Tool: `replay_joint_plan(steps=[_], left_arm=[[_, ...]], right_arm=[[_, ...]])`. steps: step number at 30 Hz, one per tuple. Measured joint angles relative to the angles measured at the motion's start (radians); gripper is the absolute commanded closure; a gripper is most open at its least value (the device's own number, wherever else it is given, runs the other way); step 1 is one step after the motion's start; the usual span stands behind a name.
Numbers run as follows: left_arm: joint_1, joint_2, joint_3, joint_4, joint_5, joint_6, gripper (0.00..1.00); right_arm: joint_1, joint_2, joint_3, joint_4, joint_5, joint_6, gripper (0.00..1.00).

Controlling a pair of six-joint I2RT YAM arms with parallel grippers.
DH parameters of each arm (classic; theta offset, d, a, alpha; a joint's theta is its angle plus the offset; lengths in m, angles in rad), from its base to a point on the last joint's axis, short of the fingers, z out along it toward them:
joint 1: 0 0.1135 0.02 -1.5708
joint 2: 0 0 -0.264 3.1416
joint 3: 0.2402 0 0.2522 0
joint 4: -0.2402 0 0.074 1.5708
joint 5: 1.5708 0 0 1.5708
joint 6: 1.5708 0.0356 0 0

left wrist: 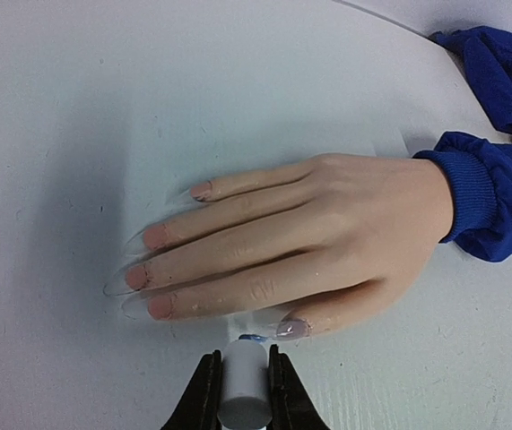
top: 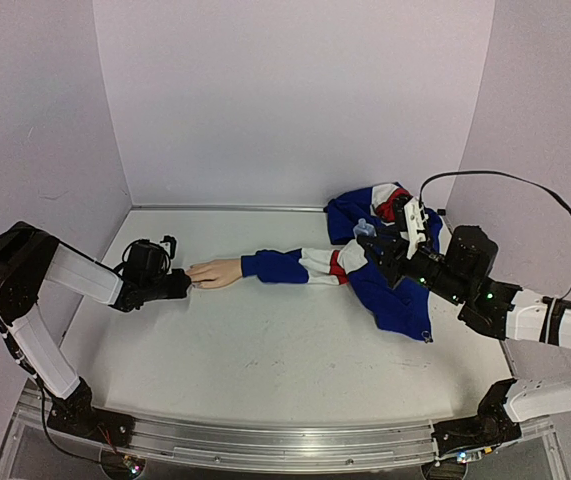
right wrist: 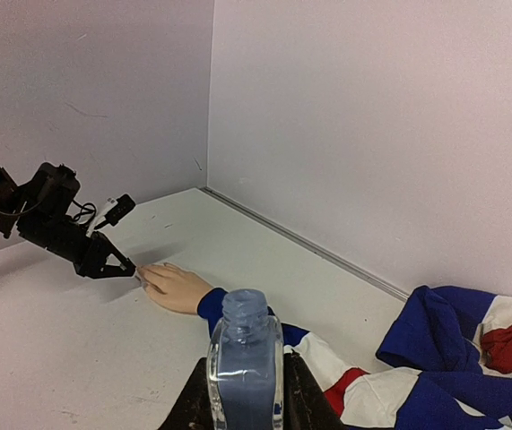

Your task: Paint the nails

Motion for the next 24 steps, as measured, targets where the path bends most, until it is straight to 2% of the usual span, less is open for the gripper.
replay_joint_plan(steps=[16, 24], left_arm=[[-0.006, -0.066, -0.029, 0.0, -0.002, -0.013, 1.0], [-0.006, -0.035, -0.026, 0.002, 0.045, -0.017, 1.0]], right_arm=[[0.0, 0.0, 0.0, 0.0, -0.001, 0.0, 1.0], [0.0, 0.0, 0.0, 0.0, -0.002, 0.0, 1.0]])
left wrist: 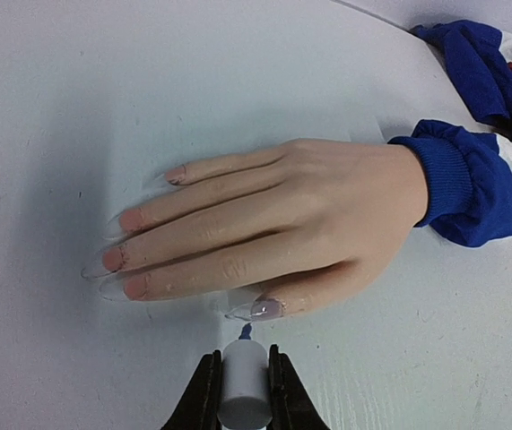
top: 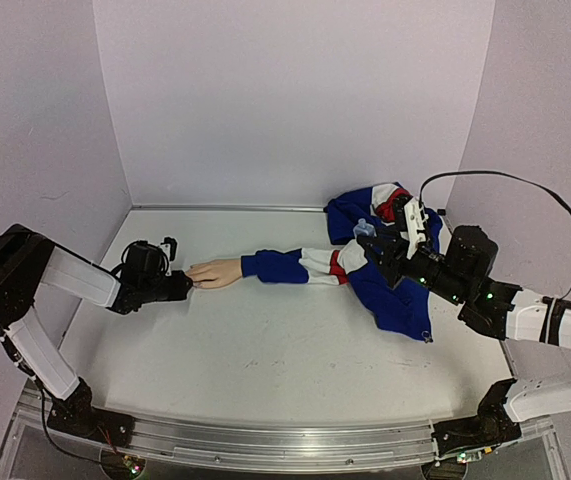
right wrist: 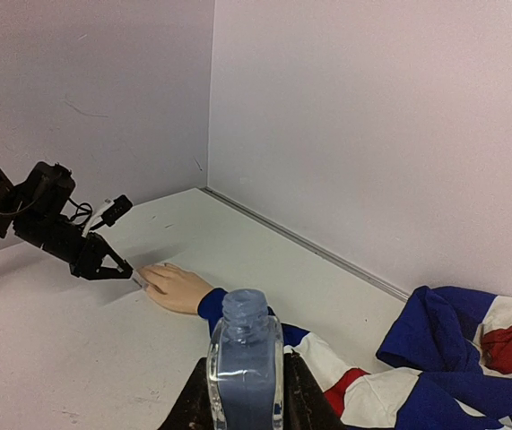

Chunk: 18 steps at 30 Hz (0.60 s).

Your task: Paint the nails

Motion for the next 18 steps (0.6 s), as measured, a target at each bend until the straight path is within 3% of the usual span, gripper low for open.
replay_joint_plan(steps=[18], left_arm=[[0.0, 0.021, 0.017, 0.009, 0.017, 0.0, 1.0]], right_arm=[[0.0, 0.002, 0.0, 0.0, -0.002, 0.0, 1.0]])
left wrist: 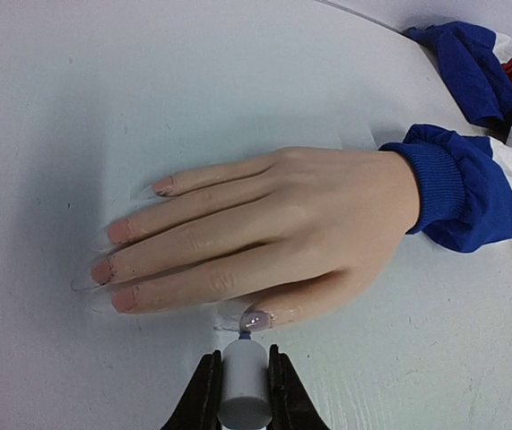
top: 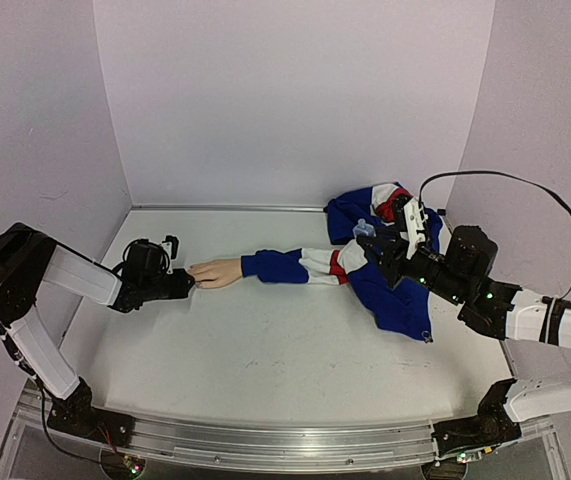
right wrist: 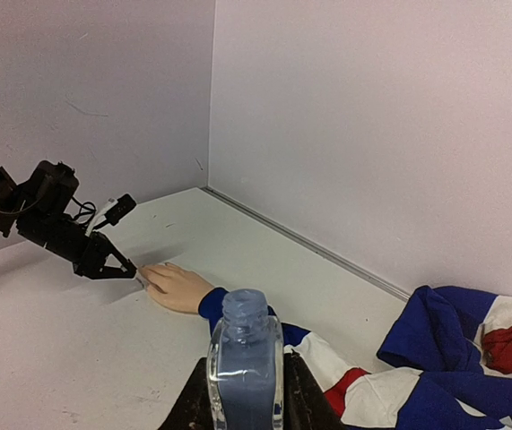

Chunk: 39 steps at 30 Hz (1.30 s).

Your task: Paint the nails

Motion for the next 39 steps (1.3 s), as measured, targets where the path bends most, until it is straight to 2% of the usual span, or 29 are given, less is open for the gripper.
replay_joint_plan(steps=[39], left_arm=[[0.0, 0.002, 0.005, 0.001, -0.047, 0.006, 1.0]], right_arm=[[0.0, 0.009, 0.0, 0.0, 0.0, 0.0, 1.0]])
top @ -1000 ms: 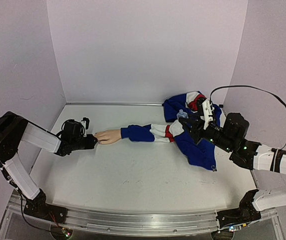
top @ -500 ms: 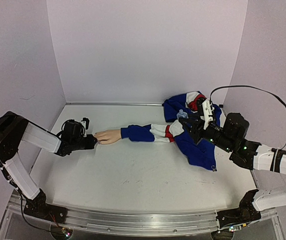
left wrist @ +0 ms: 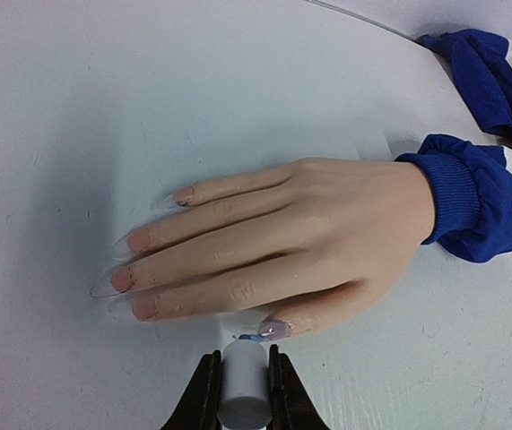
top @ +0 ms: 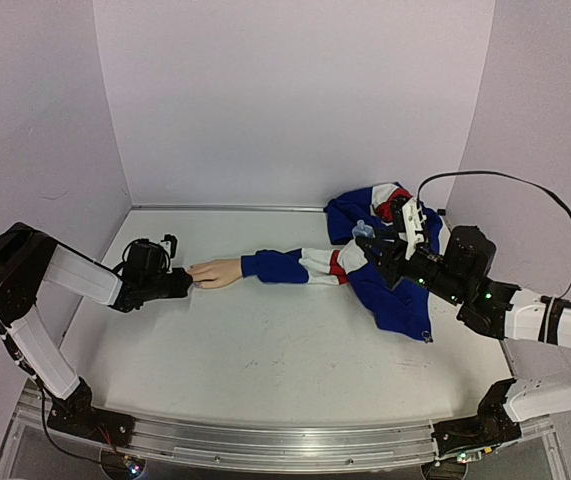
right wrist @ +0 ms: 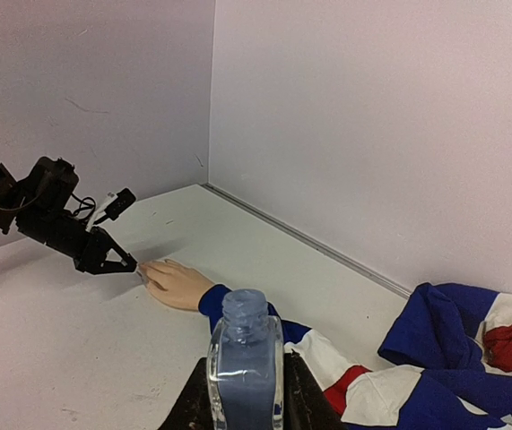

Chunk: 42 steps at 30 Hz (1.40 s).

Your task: Paint the nails

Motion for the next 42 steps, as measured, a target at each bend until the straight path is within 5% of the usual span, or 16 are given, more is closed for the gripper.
replay_joint_plan(steps=[42], left_arm=[[0.0, -0.009, 0.003, -0.011, 0.063, -0.005, 1.0]], right_arm=[[0.0, 0.002, 0.0, 0.0, -0.007, 0.0, 1.0]])
